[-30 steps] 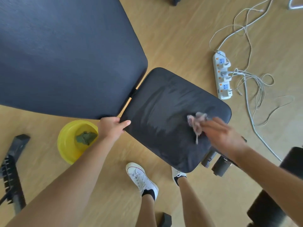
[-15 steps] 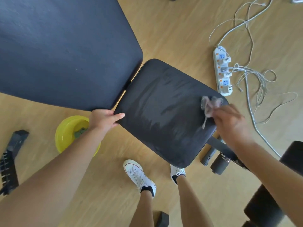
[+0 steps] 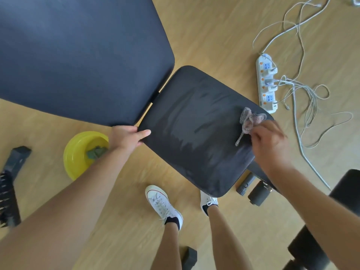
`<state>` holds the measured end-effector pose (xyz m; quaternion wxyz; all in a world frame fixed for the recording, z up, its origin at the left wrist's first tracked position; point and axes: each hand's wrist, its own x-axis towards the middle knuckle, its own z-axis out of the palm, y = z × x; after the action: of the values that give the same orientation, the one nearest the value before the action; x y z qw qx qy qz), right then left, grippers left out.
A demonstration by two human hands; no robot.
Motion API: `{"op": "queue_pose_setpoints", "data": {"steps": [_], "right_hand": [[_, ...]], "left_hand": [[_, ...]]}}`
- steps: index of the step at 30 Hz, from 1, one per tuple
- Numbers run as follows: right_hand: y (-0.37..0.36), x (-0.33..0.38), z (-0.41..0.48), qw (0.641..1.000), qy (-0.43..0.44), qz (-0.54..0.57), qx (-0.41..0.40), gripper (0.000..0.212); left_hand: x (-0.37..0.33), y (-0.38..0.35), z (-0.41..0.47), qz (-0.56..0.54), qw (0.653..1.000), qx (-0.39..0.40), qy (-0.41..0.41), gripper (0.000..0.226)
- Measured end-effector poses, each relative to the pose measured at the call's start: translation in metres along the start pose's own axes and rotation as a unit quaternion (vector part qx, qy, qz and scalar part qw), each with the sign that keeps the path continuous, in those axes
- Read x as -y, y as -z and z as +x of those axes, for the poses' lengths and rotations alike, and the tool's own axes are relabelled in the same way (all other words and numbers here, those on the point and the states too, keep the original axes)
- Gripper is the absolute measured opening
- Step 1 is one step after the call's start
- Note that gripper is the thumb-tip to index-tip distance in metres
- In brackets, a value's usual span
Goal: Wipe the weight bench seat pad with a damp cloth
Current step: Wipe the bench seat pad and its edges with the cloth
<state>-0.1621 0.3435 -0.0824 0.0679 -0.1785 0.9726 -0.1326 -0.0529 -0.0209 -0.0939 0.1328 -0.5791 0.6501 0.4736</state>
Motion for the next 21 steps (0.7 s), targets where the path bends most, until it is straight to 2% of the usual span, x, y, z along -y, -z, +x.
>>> {"op": "queue_pose_setpoints", "data": {"steps": [1,2,3,5,7,9,10,12,13,15,17,21], "right_hand": [[-0.005,0.015,-0.007,0.998,-0.045,0.008,-0.040,0.014],[-0.007,0.037,-0.025,0.996,-0.070,0.026,-0.043,0.015],[-0.014,0.059,-0.050,0.998,-0.054,0.033,-0.024,0.018],[-0.028,0.091,-0.095,0.997,0.043,0.048,0.032,0.023],[-0.041,0.103,-0.107,0.984,0.144,0.075,0.067,0.038],[-0.049,0.117,-0.087,0.967,0.232,0.074,0.077,0.023],[-0.053,0.127,-0.069,0.959,0.264,0.072,0.072,0.018],[-0.064,0.163,-0.016,0.950,0.297,0.084,0.049,0.028],[-0.068,0.187,0.010,0.954,0.283,0.086,0.045,0.030],[-0.072,0.223,0.039,0.962,0.257,0.086,0.043,0.029],[-0.079,0.212,0.024,0.950,0.294,0.084,0.057,0.030],[-0.044,0.109,-0.059,0.882,0.427,0.053,0.192,0.020]], "left_hand": [[0.001,-0.001,0.000,-0.003,1.000,0.001,0.000,0.048],[0.002,-0.002,0.000,-0.002,1.000,0.000,-0.004,0.044],[0.003,-0.001,0.001,-0.001,1.000,-0.003,-0.007,0.043],[0.004,-0.001,0.003,-0.002,1.000,-0.003,-0.011,0.053],[0.005,0.001,0.005,-0.010,1.000,0.005,-0.003,0.066],[0.007,0.003,0.006,-0.022,1.000,0.008,0.003,0.067],[0.008,0.004,0.007,-0.028,1.000,0.012,0.005,0.064],[0.011,0.005,0.012,-0.035,0.999,0.030,0.009,0.045],[0.011,0.006,0.014,-0.037,0.998,0.049,0.010,0.033],[0.011,0.010,0.019,-0.039,0.995,0.089,0.006,0.024],[0.013,0.014,0.019,-0.030,0.994,0.102,-0.011,0.027],[0.015,0.016,0.013,0.001,0.996,0.068,-0.055,0.041]]}}
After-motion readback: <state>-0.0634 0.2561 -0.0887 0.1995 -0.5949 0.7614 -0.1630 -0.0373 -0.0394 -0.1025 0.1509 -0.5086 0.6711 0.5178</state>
